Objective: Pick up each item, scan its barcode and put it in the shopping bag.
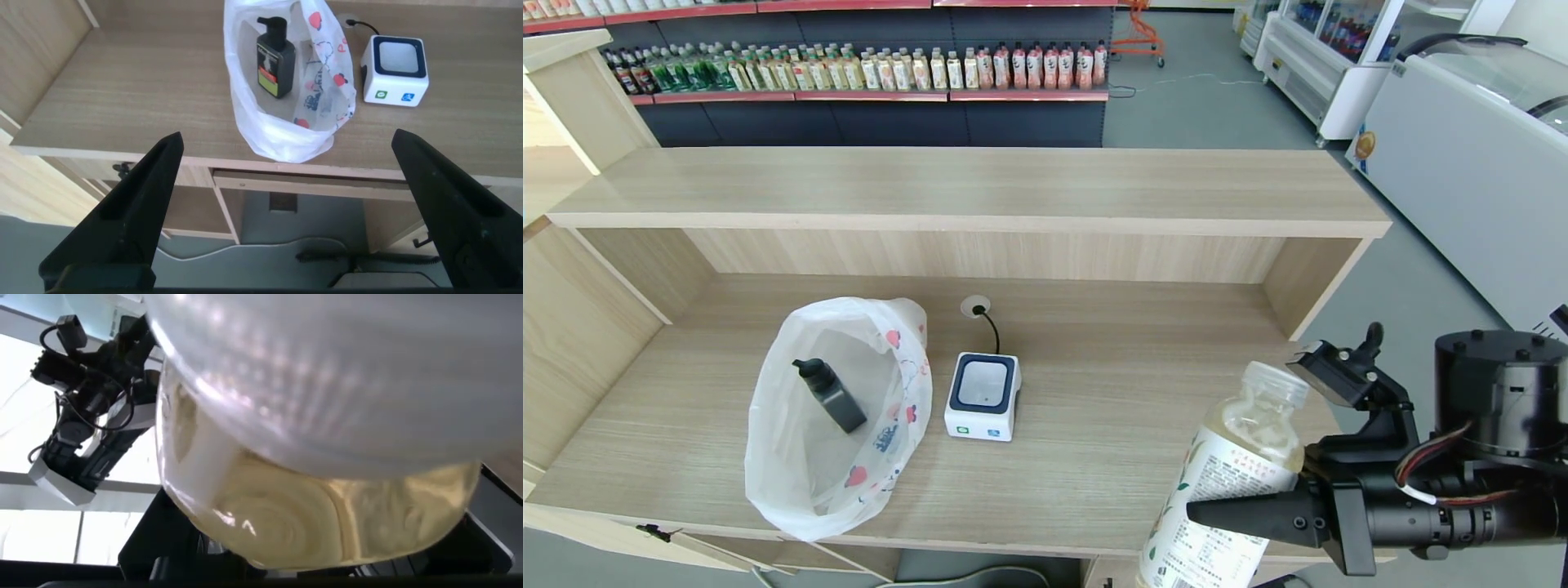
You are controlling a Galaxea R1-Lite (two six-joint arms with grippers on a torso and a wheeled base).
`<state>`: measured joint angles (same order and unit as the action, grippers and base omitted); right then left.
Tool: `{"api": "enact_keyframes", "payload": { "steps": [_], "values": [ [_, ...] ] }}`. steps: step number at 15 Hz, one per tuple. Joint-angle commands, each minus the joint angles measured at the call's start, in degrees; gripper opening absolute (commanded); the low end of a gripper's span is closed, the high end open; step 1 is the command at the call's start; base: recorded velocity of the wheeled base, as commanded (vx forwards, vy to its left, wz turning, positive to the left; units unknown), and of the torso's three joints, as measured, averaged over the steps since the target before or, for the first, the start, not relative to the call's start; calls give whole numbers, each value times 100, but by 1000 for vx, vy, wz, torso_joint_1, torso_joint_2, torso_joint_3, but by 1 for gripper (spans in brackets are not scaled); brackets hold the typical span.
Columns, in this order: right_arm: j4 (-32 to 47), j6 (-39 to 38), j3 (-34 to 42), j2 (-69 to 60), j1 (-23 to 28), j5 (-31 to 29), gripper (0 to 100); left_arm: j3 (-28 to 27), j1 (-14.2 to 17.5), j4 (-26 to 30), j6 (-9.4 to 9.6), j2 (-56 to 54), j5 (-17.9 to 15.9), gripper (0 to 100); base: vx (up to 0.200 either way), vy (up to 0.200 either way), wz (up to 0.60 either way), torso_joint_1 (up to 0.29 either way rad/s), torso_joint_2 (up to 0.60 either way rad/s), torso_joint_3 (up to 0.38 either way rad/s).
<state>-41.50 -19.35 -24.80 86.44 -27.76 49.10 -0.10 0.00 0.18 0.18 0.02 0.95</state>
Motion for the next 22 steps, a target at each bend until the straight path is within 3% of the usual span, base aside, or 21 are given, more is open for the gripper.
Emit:
{"api": "enact_keyframes", "payload": {
  "steps": [1,18,20,22],
  "values": [
    [36,1,1,-66,-54,3,0,1,0,-1,-1,-2,2,100,0,0,0,0,0,0],
    [89,115,1,-216,-72,-24,0,1,0,-1,-1,-2,2,100,0,0,0,0,0,0],
    [45,774,-8,-304,-19,-560,0,1,0,-1,-1,-2,2,100,0,0,0,0,0,0],
    [19,2400,-52,-268,227,-2028,0,1,0,-1,-1,-2,2,100,0,0,0,0,0,0]
  ]
}}
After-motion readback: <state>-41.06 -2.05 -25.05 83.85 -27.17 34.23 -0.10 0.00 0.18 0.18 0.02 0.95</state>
